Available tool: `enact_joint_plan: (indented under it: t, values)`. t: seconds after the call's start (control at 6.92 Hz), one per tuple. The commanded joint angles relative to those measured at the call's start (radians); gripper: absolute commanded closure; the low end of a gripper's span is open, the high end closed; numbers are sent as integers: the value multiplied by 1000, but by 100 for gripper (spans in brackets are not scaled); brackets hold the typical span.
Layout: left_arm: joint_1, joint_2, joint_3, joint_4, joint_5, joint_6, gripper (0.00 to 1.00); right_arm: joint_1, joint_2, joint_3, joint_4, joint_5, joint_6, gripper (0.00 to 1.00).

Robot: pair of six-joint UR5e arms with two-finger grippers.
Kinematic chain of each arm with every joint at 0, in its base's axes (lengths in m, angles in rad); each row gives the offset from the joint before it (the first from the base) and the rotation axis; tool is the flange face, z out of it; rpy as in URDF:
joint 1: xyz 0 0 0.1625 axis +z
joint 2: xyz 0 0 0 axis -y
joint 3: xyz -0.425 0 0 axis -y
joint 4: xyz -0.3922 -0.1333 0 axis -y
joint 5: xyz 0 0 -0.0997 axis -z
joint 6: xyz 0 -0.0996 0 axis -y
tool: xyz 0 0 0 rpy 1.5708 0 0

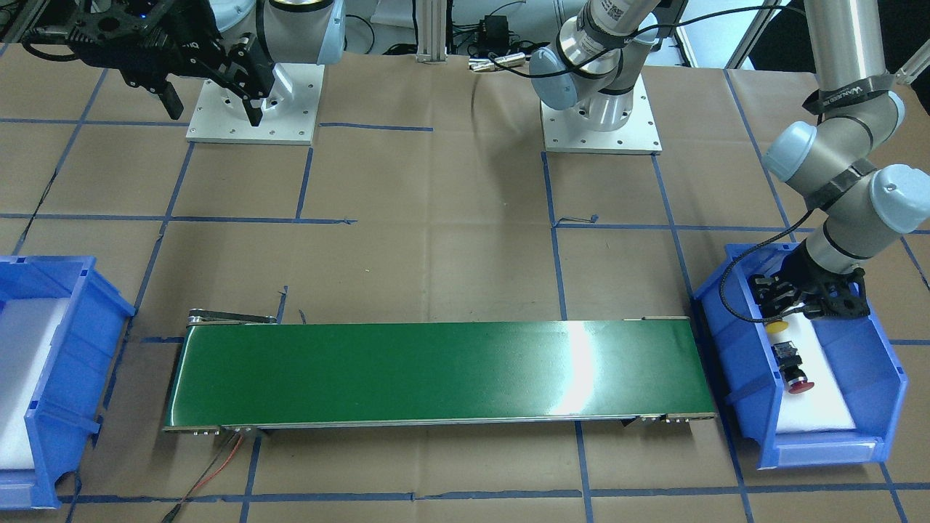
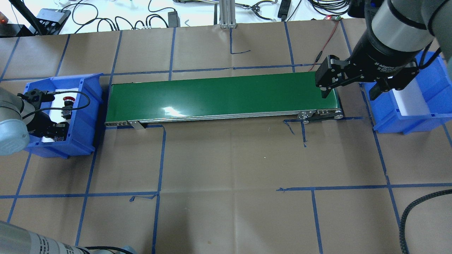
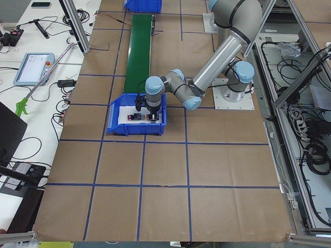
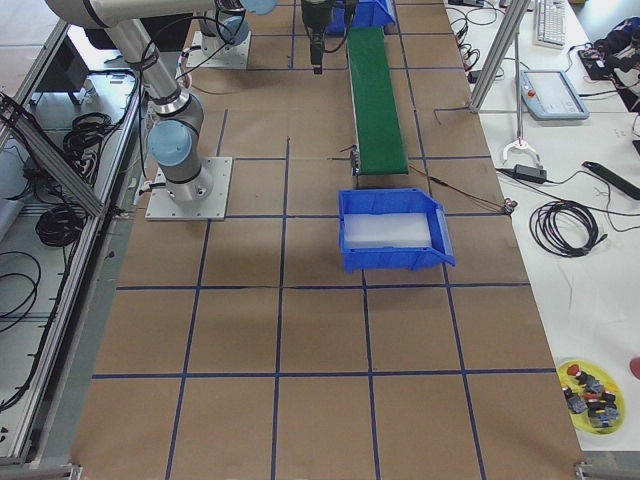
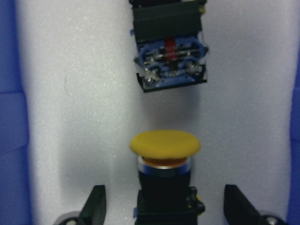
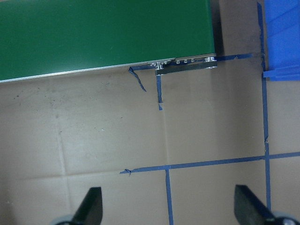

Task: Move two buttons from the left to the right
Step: 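Lift the yellow button and carry it onto the green conveyor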

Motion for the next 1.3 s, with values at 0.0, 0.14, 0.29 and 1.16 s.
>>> enact_joint_plan:
  t: [0.0,0.14,0.29,1.16]
  values:
    - [0,11,6,-2,0,2,77,1,0,0,1,0,0,0]
    - [0,19,10,-6,0,0,86,1,0,0,1,0,0,0]
    - [0,35,15,-11,-2,0,90,-1,0,0,1,0,0,0]
    - [-58,114,365,-456,-2,-4,90,1,0,0,3,0,0,0]
